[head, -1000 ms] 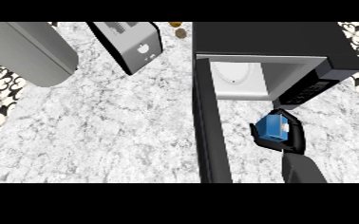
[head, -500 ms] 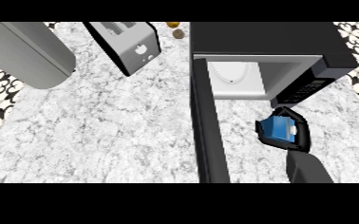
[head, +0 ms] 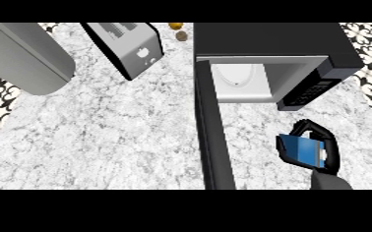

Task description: Pick up the milk, place it into the microwave and close the microwave

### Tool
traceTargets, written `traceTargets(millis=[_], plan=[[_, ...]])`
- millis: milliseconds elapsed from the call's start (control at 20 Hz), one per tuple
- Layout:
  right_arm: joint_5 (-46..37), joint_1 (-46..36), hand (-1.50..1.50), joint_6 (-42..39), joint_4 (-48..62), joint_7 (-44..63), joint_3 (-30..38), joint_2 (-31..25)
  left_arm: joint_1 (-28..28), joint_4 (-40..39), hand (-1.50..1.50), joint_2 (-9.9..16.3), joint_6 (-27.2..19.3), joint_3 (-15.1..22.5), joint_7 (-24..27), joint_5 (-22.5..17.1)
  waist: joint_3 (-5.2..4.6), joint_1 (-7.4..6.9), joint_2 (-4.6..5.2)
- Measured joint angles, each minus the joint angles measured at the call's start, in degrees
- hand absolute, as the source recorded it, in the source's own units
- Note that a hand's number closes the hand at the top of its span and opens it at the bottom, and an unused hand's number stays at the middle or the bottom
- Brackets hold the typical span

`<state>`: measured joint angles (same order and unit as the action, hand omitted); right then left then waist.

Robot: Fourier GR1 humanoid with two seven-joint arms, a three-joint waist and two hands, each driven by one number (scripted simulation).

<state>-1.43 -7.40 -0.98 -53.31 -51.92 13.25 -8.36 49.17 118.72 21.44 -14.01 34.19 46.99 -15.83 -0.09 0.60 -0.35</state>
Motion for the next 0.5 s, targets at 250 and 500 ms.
traceTargets(millis=[250, 500], plan=[[1.66, 9.57, 1.50, -4.18, -13.87, 4.93, -2.72, -0.37, 0.08, -1.47, -1.50, -1.10, -0.69, 1.38, 2.12, 0.42, 0.01, -0.04, 0.01], [6.80, 14.26, 1.50, -8.85, -25.54, 12.14, -5.71, 2.42, 0.94, 0.50, -1.50, -0.72, -2.00, 1.80, 1.23, 0.09, 0.02, -0.18, 0.07]])
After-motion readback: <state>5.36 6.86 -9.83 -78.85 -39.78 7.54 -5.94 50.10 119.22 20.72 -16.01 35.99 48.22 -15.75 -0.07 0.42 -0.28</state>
